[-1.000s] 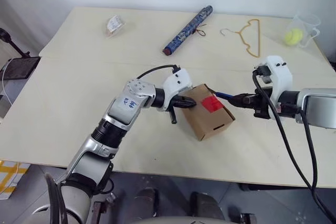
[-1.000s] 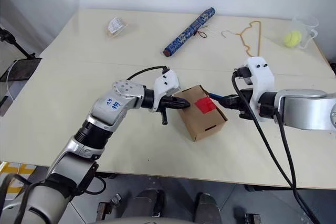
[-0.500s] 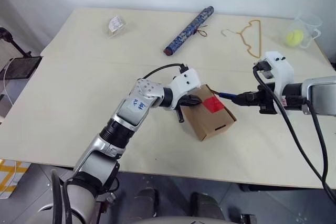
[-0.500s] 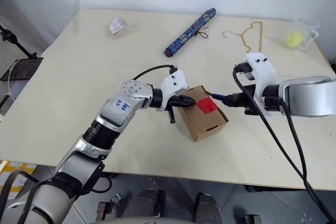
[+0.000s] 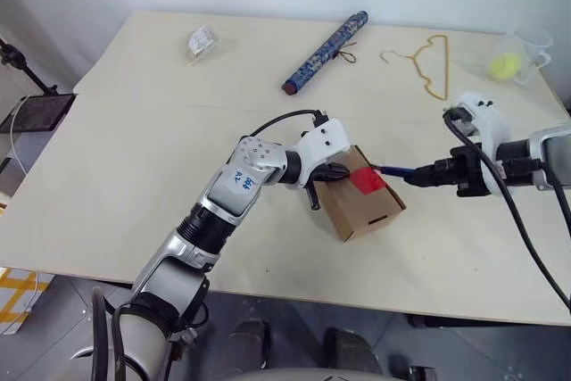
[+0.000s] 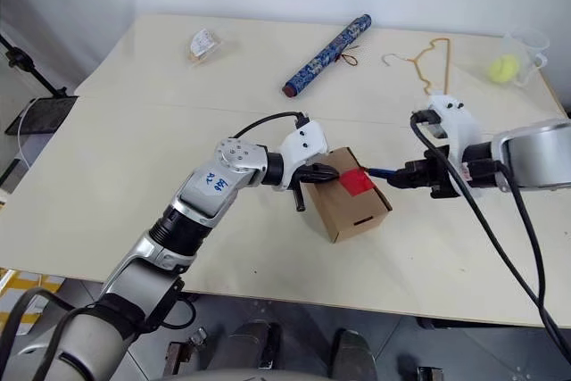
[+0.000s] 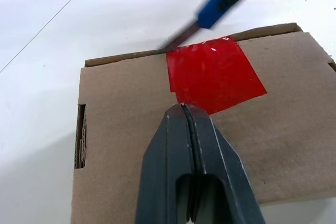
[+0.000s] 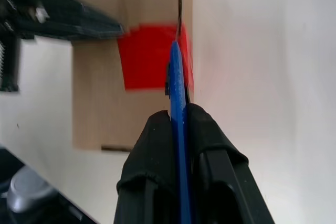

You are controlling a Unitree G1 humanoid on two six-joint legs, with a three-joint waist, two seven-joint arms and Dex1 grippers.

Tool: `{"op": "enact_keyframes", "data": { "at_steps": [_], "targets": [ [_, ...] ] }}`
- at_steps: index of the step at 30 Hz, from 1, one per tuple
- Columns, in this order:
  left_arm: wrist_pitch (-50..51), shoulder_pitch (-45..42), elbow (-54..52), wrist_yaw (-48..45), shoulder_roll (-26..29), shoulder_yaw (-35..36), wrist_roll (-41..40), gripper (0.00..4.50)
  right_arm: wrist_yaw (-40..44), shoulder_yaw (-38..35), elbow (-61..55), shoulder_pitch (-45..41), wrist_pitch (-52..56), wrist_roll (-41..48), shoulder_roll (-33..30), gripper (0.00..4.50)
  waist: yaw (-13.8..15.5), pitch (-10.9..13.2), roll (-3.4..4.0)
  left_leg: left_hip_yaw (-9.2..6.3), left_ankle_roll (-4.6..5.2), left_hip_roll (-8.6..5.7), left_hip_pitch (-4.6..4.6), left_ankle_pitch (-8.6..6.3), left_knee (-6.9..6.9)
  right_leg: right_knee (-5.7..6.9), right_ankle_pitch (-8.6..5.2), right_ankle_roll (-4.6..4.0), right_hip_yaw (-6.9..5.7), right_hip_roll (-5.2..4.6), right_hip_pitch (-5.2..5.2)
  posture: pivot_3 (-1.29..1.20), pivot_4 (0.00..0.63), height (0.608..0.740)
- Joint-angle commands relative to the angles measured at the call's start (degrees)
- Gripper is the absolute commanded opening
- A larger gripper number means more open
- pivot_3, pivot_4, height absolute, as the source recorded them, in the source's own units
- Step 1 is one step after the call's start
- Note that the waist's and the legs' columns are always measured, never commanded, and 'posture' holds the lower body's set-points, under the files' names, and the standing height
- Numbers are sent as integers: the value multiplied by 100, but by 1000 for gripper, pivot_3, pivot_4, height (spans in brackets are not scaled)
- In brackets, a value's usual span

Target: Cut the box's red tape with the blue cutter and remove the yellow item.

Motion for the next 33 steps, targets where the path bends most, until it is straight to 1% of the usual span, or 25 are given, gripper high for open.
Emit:
{"op": "enact_keyframes", "data": {
  "at_steps": [1, 10, 19, 23, 29, 33],
  "targets": [
    [139, 231, 154, 15, 18, -257, 190, 0, 82, 236, 33, 87, 385, 135, -219, 96, 9, 0, 0, -1, 0, 0, 0, 0, 0, 0, 0, 0, -1, 0, 0, 0, 150, 740],
    [199, 297, 66, 16, 26, -294, 179, 0, 313, 373, -82, 145, 445, 135, -411, 96, 27, 0, 0, -1, 0, 0, 0, -1, 0, -6, 0, 0, -1, 0, 1, 0, 150, 740],
    [320, 374, 49, 5, 12, -405, 194, 0, 1049, 533, -575, 348, 504, 135, -1079, 96, 46, 0, 0, -2, 1, 0, -1, -5, -2, -14, 0, 0, -1, 0, 3, 0, 150, 740],
    [347, 395, 69, -13, -30, -473, 195, 0, 1222, 550, -780, 507, 367, 135, -1277, 96, 50, -2, -2, -3, 0, 2, 0, -6, -2, -17, 0, -1, -2, 1, 6, 0, 150, 740],
    [277, 405, 42, -169, -8, -667, 235, 0, 1048, 493, -733, 749, -15, 135, -1175, 96, 23, -7, 2, 4, 2, 2, 7, -7, 3, -41, 0, -4, 5, -2, 11, 0, 150, 740],
    [230, 366, 80, -202, -9, -698, 258, 0, 1060, 491, -736, 690, -5, 135, -1184, 96, 3, -11, -1, 4, 2, 4, 9, -7, 3, -40, 0, -5, 5, -2, 12, 0, 150, 740]
  ]
}}
